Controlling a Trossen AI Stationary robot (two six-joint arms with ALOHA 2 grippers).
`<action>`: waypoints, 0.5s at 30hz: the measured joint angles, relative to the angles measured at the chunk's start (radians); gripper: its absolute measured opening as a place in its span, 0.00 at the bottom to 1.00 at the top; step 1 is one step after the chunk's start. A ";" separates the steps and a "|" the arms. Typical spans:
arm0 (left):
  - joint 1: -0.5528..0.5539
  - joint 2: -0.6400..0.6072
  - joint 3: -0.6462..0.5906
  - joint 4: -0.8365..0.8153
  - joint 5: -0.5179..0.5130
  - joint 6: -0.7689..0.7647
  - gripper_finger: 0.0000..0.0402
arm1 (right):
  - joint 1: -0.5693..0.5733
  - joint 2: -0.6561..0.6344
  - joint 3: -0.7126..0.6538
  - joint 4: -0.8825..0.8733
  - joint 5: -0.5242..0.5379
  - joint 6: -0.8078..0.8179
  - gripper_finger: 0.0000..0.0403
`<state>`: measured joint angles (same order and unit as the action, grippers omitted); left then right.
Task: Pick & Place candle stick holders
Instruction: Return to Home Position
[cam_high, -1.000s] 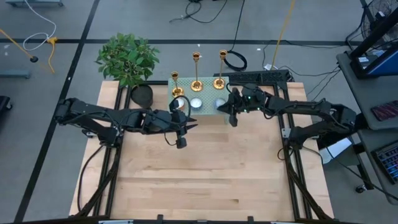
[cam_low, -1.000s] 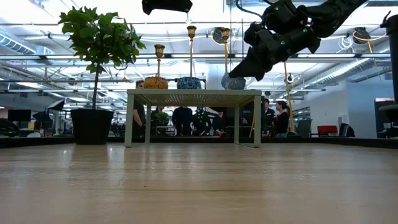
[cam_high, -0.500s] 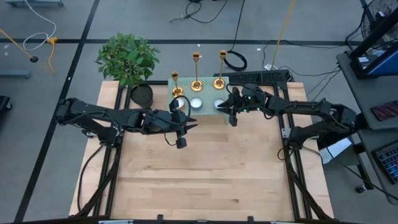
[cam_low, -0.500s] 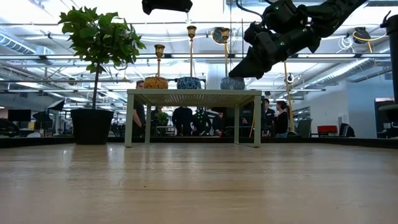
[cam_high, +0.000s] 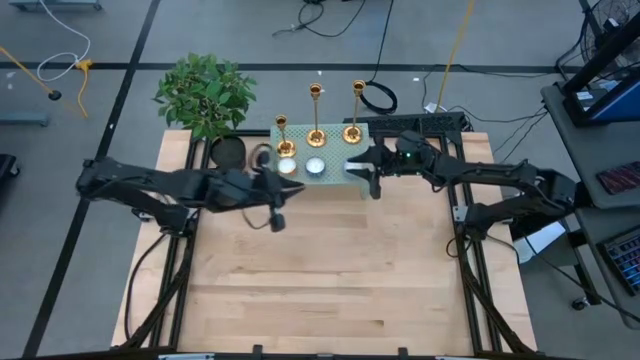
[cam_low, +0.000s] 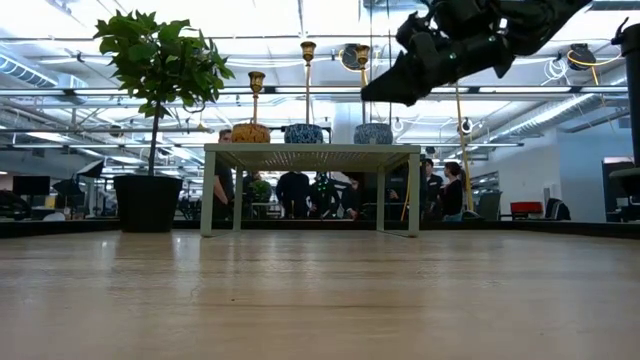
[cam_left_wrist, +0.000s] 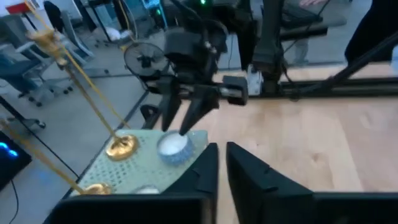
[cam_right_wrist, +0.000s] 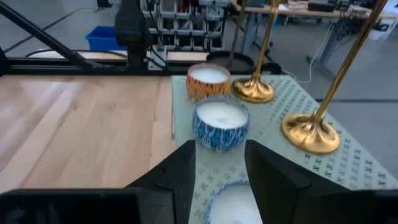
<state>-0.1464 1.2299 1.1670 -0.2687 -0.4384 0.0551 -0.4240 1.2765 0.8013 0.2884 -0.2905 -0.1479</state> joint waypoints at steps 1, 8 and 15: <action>-0.005 -0.026 0.000 -0.011 -0.008 0.000 0.07 | 0.000 -0.009 0.000 -0.002 0.000 -0.003 0.33; -0.025 -0.200 0.000 -0.126 -0.020 -0.037 0.03 | 0.000 -0.068 0.000 -0.010 0.001 0.035 0.31; -0.056 -0.364 -0.063 -0.237 -0.121 -0.037 0.02 | 0.000 -0.210 0.000 -0.122 0.000 0.048 0.30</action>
<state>-0.2026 0.8661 1.1039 -0.5056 -0.5599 0.0181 -0.4240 1.0661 0.8009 0.1662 -0.2904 -0.1001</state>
